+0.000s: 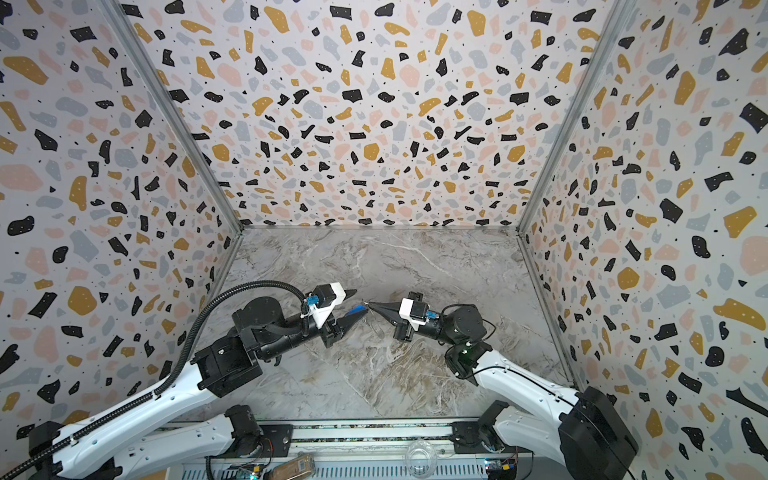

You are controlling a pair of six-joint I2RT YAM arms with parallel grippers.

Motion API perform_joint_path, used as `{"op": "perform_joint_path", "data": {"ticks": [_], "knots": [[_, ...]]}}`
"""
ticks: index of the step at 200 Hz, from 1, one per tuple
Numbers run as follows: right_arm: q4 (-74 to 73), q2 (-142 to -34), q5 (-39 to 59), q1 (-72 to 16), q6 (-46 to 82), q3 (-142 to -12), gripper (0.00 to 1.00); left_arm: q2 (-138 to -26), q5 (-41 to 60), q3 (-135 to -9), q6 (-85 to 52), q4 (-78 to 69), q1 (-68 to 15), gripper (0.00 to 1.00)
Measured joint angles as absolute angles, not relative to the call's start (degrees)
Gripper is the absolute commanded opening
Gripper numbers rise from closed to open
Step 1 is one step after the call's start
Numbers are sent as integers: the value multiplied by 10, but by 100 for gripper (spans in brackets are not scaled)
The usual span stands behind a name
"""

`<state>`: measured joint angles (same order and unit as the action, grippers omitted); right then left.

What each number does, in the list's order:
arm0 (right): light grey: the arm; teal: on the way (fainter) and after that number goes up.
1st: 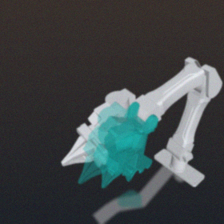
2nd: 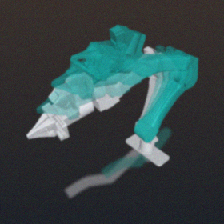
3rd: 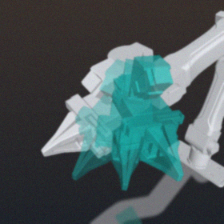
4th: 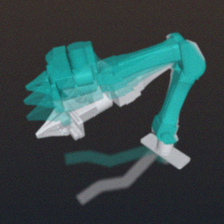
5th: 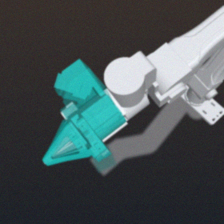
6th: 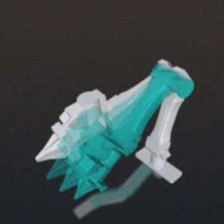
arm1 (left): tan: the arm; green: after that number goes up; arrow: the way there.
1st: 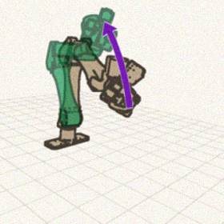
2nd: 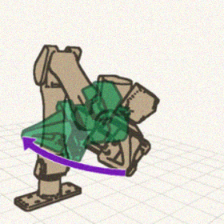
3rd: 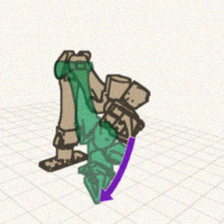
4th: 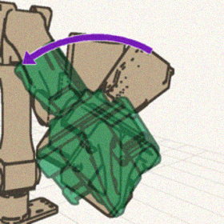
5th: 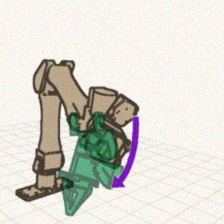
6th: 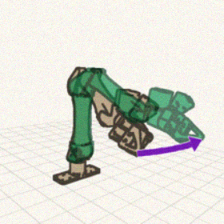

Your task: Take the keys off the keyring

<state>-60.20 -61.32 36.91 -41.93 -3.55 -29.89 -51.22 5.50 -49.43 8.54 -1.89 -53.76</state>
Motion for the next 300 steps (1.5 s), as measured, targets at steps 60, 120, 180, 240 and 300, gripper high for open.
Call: {"op": "perform_joint_path", "data": {"ticks": [60,120,180,240,300], "knots": [[-602,-613,363,-420,-44,-293,0,-506,37,-494,88,-12,-542,53],[-601,-611,363,-420,-46,-293,0,-492,22,-493,93,0,-542,53],[-604,-611,366,-420,-42,-293,0,-481,9,-476,93,4,-542,53],[-627,-611,376,-420,-25,-293,0,-484,9,-467,78,-4,-545,53],[-653,-623,405,-410,9,-293,0,-485,-8,-466,75,-24,-554,44]]}}
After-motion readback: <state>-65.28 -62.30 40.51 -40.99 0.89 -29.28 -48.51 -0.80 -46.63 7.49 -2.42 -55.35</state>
